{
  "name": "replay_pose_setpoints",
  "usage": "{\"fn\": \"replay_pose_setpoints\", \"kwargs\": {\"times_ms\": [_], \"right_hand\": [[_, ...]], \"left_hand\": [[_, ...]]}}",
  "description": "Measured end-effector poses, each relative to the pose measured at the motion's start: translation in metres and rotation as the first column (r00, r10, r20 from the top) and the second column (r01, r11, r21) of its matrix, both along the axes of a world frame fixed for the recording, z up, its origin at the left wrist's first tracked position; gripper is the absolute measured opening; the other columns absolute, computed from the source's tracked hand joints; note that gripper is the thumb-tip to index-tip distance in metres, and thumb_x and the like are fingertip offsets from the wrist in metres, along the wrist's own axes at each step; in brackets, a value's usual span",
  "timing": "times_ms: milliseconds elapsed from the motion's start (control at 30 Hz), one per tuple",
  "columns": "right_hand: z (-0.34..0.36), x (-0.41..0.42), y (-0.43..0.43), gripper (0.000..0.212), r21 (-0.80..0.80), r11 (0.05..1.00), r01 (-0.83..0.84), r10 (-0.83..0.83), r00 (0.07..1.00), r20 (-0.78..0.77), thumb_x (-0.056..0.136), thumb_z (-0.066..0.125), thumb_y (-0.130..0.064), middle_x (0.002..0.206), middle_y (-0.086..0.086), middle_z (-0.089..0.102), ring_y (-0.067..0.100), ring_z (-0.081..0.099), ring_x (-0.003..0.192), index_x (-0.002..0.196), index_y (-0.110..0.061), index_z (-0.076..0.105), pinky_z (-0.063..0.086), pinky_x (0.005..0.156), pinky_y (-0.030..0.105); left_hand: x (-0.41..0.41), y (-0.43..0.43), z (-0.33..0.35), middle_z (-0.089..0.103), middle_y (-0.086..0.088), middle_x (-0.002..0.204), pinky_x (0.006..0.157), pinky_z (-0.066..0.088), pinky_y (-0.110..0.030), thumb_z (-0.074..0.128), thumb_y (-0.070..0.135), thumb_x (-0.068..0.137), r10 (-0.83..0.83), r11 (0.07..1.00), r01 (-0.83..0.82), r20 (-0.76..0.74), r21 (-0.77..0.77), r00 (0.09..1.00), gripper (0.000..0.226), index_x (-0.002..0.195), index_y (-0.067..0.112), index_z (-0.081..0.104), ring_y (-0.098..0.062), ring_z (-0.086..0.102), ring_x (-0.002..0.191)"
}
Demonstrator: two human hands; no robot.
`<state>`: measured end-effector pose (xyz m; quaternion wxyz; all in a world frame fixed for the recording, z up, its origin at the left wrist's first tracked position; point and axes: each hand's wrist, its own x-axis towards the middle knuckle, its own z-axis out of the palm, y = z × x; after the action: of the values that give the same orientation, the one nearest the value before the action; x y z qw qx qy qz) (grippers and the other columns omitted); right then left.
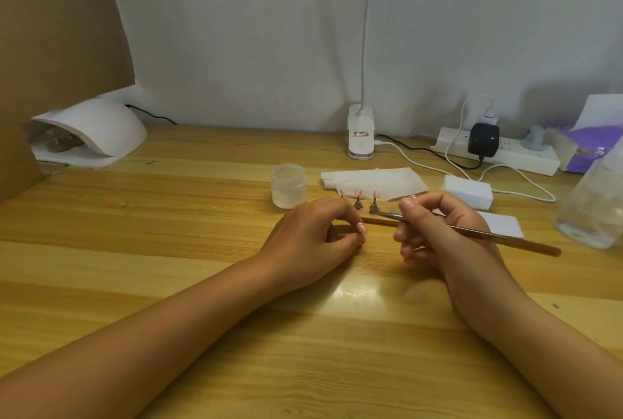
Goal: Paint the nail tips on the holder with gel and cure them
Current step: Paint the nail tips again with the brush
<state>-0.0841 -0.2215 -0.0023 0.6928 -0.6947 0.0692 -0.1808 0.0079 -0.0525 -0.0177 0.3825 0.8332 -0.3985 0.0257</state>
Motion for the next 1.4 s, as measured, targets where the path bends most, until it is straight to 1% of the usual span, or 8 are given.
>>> {"fn": "replay_pose_setpoints", "kwargs": {"times_ms": [200,433,667,800,900,1100,1267,1400], "right_hand": [[-0.0036,0.0003,-0.0002,0.017,-0.101,0.993,-0.065,0.063,0.998,-0.023,0.086,0.068,-0.024,0.065,0.003,0.068,0.011,0.061,0.056,0.088,-0.011,0.056,0.051,0.05,0.02],[-0.0053,0.0002,0.0002,0.013,-0.14,0.988,-0.067,0.065,0.998,-0.015,0.09,0.065,-0.021,0.064,0.0,0.064,0.007,0.056,0.053,0.091,-0.011,0.057,0.046,0.049,0.018],[-0.0017,-0.0019,0.0018,0.03,-0.101,0.993,-0.053,0.054,0.999,-0.001,0.082,0.062,-0.036,0.061,0.001,0.063,0.009,0.05,0.049,0.097,-0.01,0.057,0.043,0.045,0.02],[-0.0003,-0.0031,0.0025,0.037,-0.062,0.995,-0.074,0.075,0.997,0.016,0.076,0.062,-0.039,0.064,0.001,0.063,0.009,0.051,0.05,0.098,-0.009,0.058,0.044,0.046,0.019],[-0.0006,-0.0033,0.0026,0.035,-0.066,0.994,-0.084,0.085,0.996,0.012,0.078,0.062,-0.037,0.064,0.002,0.063,0.009,0.051,0.051,0.098,-0.009,0.059,0.045,0.047,0.019],[0.001,-0.0041,0.0028,0.031,-0.052,0.995,-0.081,0.081,0.997,0.0,0.078,0.061,-0.037,0.062,0.002,0.063,0.01,0.051,0.052,0.096,-0.012,0.059,0.045,0.048,0.02],[0.0019,-0.0051,0.0015,0.02,-0.043,0.998,-0.054,0.056,0.998,0.043,0.084,0.062,-0.029,0.058,0.002,0.059,0.009,0.05,0.049,0.092,-0.011,0.059,0.043,0.046,0.02],[0.0008,-0.0084,0.0002,0.007,-0.075,0.997,0.01,0.0,0.99,0.139,0.094,0.057,-0.016,0.058,0.001,0.058,0.01,0.053,0.051,0.097,-0.01,0.056,0.044,0.045,0.019]], "left_hand": [[0.0019,-0.0001,-0.0006,0.062,0.023,0.079,0.059,0.037,-0.021,0.069,0.023,0.09,-0.017,1.0,0.017,-0.011,-0.018,1.0,0.006,0.089,0.029,0.067,-0.002,0.053,0.063],[0.0015,-0.001,0.0014,0.059,0.02,0.092,0.06,0.033,-0.01,0.071,0.028,0.088,0.031,0.999,-0.031,0.024,0.016,0.999,0.011,0.088,0.036,0.064,0.009,0.052,0.069],[0.0002,-0.0014,-0.0014,0.056,0.018,0.101,0.062,0.032,-0.012,0.071,0.038,0.088,0.125,0.991,-0.129,0.104,0.034,0.987,0.007,0.094,0.039,0.07,0.013,0.049,0.072],[0.0022,-0.002,-0.0024,0.059,0.017,0.094,0.068,0.051,-0.029,0.069,0.039,0.089,0.123,0.991,-0.127,0.093,0.032,0.988,0.011,0.099,0.038,0.073,0.0,0.057,0.082],[0.0035,-0.0011,-0.0017,0.062,0.018,0.092,0.073,0.054,-0.032,0.07,0.036,0.089,0.108,0.994,-0.109,0.06,0.014,0.992,0.013,0.101,0.036,0.074,0.0,0.059,0.084],[0.0038,0.0,-0.0011,0.061,0.023,0.084,0.061,0.036,-0.008,0.071,0.035,0.088,0.094,0.995,-0.095,0.041,0.018,0.995,0.009,0.097,0.036,0.07,0.013,0.053,0.076],[0.0023,0.0019,-0.0005,0.062,0.015,0.083,0.059,0.035,-0.01,0.069,0.027,0.085,0.113,0.994,-0.113,0.063,-0.007,0.992,0.021,0.102,0.031,0.057,0.01,0.052,0.071],[0.0017,0.002,0.0035,0.051,0.01,0.084,0.057,0.033,-0.013,0.068,0.016,0.083,0.196,0.972,-0.17,0.164,-0.161,0.967,0.028,0.104,0.022,0.051,0.003,0.046,0.069]]}}
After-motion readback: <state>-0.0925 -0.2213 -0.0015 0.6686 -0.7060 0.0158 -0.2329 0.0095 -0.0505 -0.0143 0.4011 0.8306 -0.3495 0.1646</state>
